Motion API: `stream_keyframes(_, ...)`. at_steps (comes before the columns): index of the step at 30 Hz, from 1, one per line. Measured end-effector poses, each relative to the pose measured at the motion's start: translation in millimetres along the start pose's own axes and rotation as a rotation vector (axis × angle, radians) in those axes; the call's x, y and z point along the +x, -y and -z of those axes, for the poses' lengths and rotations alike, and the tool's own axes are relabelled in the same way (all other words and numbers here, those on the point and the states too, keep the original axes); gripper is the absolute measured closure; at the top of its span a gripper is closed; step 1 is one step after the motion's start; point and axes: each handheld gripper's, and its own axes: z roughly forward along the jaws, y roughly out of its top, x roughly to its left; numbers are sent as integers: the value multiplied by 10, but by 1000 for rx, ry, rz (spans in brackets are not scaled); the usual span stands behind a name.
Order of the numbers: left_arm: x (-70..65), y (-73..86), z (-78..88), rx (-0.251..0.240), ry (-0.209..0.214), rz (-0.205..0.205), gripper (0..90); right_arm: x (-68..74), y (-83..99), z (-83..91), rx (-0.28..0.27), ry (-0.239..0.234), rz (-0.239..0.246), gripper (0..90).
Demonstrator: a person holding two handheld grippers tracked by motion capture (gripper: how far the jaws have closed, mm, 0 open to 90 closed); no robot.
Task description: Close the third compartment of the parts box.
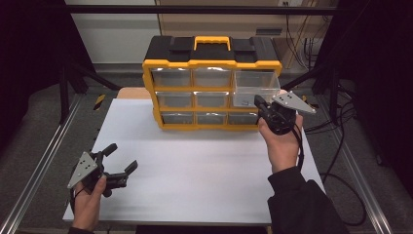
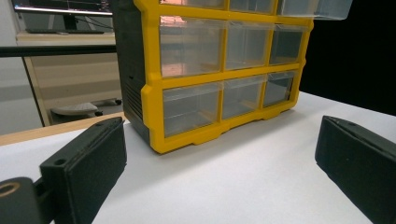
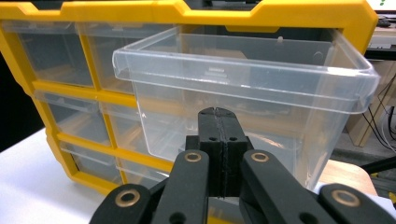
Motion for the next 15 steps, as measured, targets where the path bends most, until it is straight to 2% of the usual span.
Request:
stream_keyframes(6,-18,-8,-9,4,-1,-8,18,-44,-7,-7,5,8,17,900)
stream_keyframes(9,-25,-14,-16,8,0,-16,18,-57,9,-19,4,-5,-1,900)
stream_keyframes(15,-31,-13,-7,9,-4,-17,17,-64,2,-61,0,-1,1,900)
